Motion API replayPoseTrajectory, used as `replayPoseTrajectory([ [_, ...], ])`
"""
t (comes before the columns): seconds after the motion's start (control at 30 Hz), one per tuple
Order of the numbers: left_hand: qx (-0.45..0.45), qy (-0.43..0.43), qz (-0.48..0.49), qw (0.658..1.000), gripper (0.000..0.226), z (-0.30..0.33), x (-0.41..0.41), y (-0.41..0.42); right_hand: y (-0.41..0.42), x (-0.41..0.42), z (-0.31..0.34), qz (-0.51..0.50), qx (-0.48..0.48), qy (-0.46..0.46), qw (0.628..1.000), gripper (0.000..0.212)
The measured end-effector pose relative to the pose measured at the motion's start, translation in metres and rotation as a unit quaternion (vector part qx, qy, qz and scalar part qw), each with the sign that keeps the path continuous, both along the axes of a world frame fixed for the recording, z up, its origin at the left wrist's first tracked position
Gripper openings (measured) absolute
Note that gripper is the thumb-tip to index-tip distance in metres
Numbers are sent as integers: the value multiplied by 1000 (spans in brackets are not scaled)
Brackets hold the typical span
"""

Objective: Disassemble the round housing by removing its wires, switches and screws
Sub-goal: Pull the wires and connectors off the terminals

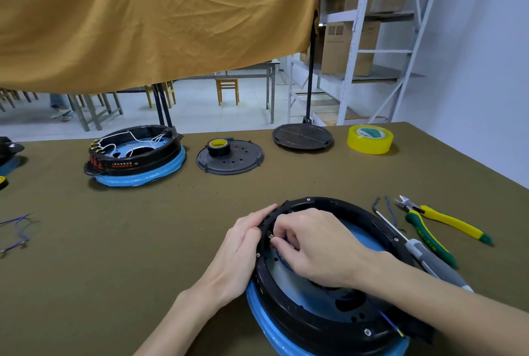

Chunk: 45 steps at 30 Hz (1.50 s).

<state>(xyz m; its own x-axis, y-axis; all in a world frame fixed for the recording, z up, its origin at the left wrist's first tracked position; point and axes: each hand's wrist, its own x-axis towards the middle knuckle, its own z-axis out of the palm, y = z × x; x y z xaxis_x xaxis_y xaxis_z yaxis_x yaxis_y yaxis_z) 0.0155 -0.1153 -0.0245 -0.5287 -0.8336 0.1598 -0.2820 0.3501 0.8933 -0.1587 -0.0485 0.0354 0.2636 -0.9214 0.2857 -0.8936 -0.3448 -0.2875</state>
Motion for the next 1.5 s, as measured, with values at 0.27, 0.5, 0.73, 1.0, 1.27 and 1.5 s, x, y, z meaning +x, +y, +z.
replayPoseTrajectory([
  [0.27, -1, 11, -6, 1000, 59, -1, -2, -2, 0, -2, 0, 13, -29, 55, 998, 21],
  [0.5, -2, 11, -14, 1000, 58, -2, -1, -2, 2, 0, -2, -11, -13, 16, 1000, 18],
  [0.73, -1, 18, -20, 1000, 58, 0, -2, -1, 4, 0, 0, 1, -19, 41, 999, 20],
  [1.0, 0, 20, -20, 1000, 58, 4, -2, 2, 4, 0, 0, -5, -32, 38, 999, 20],
  [1.27, -4, 17, -20, 1000, 58, 6, -2, 3, 4, 1, -1, 3, -56, 57, 997, 21],
  [1.5, -3, 15, -19, 1000, 59, 5, -2, 1, 5, 1, 0, 11, -64, 76, 995, 23],
])
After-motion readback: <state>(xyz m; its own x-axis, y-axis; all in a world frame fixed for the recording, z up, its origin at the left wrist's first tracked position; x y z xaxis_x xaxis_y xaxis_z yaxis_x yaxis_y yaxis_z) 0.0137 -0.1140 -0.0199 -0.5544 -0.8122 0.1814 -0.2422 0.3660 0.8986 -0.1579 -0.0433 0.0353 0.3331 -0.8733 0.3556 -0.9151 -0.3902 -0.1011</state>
